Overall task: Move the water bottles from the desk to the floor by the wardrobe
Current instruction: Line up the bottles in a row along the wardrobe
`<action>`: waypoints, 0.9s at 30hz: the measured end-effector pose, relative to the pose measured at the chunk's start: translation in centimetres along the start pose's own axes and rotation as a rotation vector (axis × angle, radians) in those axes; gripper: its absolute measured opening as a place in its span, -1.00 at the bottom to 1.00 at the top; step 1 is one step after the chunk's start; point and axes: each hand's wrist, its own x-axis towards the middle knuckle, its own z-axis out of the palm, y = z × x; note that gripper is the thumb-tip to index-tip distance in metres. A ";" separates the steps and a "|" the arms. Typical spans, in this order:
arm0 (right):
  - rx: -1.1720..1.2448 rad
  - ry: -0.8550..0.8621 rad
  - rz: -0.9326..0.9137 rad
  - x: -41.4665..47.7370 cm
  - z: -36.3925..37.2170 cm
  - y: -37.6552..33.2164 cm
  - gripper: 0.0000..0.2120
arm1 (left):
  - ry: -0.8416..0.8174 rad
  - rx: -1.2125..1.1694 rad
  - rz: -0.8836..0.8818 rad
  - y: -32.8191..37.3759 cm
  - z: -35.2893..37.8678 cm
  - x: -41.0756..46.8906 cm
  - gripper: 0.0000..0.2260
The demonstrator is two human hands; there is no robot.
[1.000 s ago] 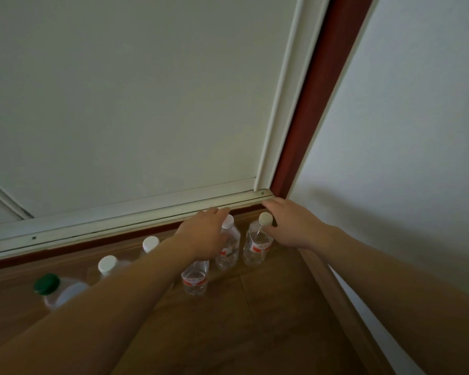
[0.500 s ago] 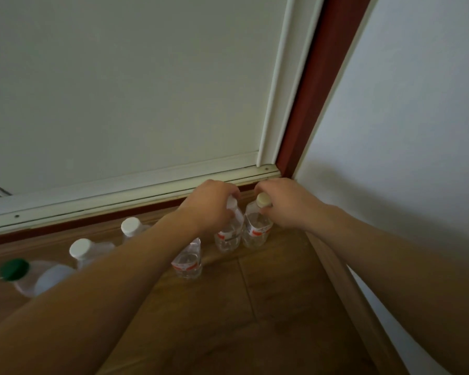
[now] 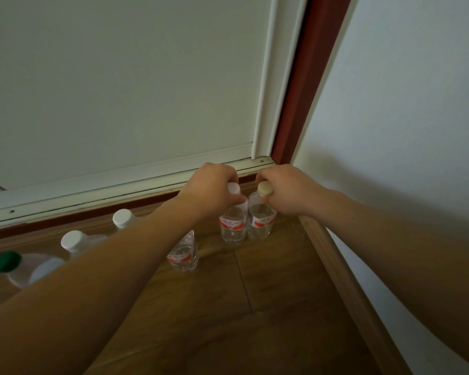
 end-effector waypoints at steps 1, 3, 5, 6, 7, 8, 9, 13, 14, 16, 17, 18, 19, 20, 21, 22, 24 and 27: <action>0.000 0.000 -0.002 0.0 0.0 0.0 -0.79 | 0.003 0.006 0.000 0.1 0.1 -0.1 -0.72; -0.001 0.000 -0.007 0.0 0.2 0.0 -0.78 | 0.010 0.012 -0.010 0.0 0.3 -0.3 -0.72; 0.010 0.004 -0.014 -0.1 0.5 0.0 -0.77 | 0.008 0.017 -0.030 -0.2 0.7 -0.3 -0.72; 0.019 0.006 -0.018 -0.1 0.6 0.0 -0.77 | 0.005 0.016 -0.042 -0.3 0.8 -0.3 -0.72; 0.027 0.007 -0.020 -0.2 0.6 0.0 -0.78 | 0.002 0.010 -0.056 -0.4 1.0 -0.3 -0.72; 0.031 0.008 -0.021 -0.1 0.6 0.0 -0.78 | 0.003 0.002 -0.067 -0.4 1.1 -0.2 -0.72; 0.033 0.009 -0.021 -0.1 0.6 0.0 -0.78 | 0.010 -0.005 -0.076 -0.5 1.2 -0.1 -0.71; 0.038 0.011 -0.023 0.0 0.6 0.1 -0.79 | 0.030 -0.010 -0.073 -0.1 1.5 0.1 -0.73; 0.042 0.010 -0.023 0.0 0.6 0.2 -0.80 | 0.032 -0.012 -0.068 0.0 1.6 0.1 -0.73; 0.043 0.007 -0.023 -0.1 0.6 0.3 -0.79 | 0.041 -0.014 -0.059 0.1 1.8 0.1 -0.74; 0.042 0.008 -0.021 -0.1 0.5 0.4 -0.78 | 0.046 -0.017 -0.057 0.1 1.9 0.1 -0.74; 0.041 0.012 -0.020 -0.2 0.5 0.5 -0.78 | 0.048 -0.024 -0.056 0.1 1.9 0.2 -0.75; 0.038 0.016 -0.020 -0.2 0.5 0.6 -0.78 | 0.051 -0.030 -0.055 0.1 2.0 0.2 -0.75; 0.033 0.021 -0.023 -0.2 0.5 0.7 -0.78 | 0.052 -0.033 -0.055 0.1 2.1 0.2 -0.74; 0.028 0.023 -0.026 -0.2 0.5 0.7 -0.78 | 0.052 -0.033 -0.055 0.2 2.2 0.2 -0.74; 0.025 0.022 -0.026 -0.2 0.5 0.7 -0.77 | 0.052 -0.032 -0.055 0.3 2.2 0.2 -0.73; 0.025 0.018 -0.022 -0.2 0.4 0.8 -0.76 | 0.055 -0.031 -0.058 0.4 2.2 0.2 -0.72; 0.025 0.021 -0.020 -0.2 0.4 0.8 -0.75 | 0.047 -0.033 -0.067 0.5 2.2 0.2 -0.70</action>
